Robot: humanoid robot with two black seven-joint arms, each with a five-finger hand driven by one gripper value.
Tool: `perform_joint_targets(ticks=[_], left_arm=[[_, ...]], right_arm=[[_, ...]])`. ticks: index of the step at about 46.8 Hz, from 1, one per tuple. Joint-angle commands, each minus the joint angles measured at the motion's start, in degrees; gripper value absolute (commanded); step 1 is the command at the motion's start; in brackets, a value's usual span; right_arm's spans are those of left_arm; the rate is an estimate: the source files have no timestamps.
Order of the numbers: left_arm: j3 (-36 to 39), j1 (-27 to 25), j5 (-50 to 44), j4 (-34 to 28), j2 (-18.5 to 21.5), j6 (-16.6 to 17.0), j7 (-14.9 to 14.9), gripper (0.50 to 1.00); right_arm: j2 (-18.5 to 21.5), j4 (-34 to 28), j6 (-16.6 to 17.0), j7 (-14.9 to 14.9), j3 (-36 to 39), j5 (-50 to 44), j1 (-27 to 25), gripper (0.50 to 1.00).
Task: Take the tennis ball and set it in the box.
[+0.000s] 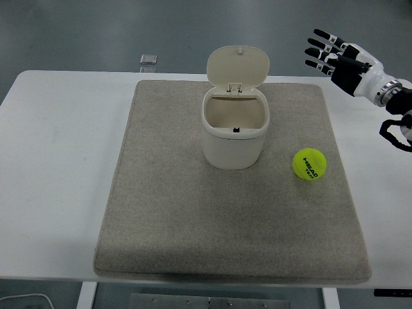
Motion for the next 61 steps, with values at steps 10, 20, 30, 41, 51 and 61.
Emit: perform_joint_targets(ticks=[10, 20, 30, 41, 51, 61], left_arm=[[-0.01, -0.01, 0.00, 0.00, 0.00, 0.00, 0.00, 0.992], [-0.01, -0.01, 0.00, 0.00, 0.00, 0.00, 0.00, 0.992], [-0.01, -0.01, 0.00, 0.00, 0.00, 0.00, 0.00, 0.992], [-0.01, -0.01, 0.00, 0.00, 0.00, 0.00, 0.00, 0.992], [-0.01, -0.01, 0.00, 0.00, 0.00, 0.00, 0.00, 0.992], [-0.01, -0.01, 0.00, 0.00, 0.00, 0.00, 0.00, 0.992]], right_arm=[[-4.23, 3.85, 1.50, 0.00, -0.66, -5.26, -0.08, 0.924], [-7.84, 9.56, 1.24, 0.00, -0.84, -12.20, -0.52, 0.924], [-11.88, 13.52, 2.11, 0.09, -0.93, -19.23, -1.13, 0.924], [-15.39, 16.33, 5.98, 1.14, -0.93, -26.17, -1.75, 0.924], [-19.18, 16.51, 12.57, 7.03, -0.92, -35.22, -1.49, 0.921], [-20.85, 17.12, 14.77, 13.44, -0.93, -46.73, -1.66, 0.921]])
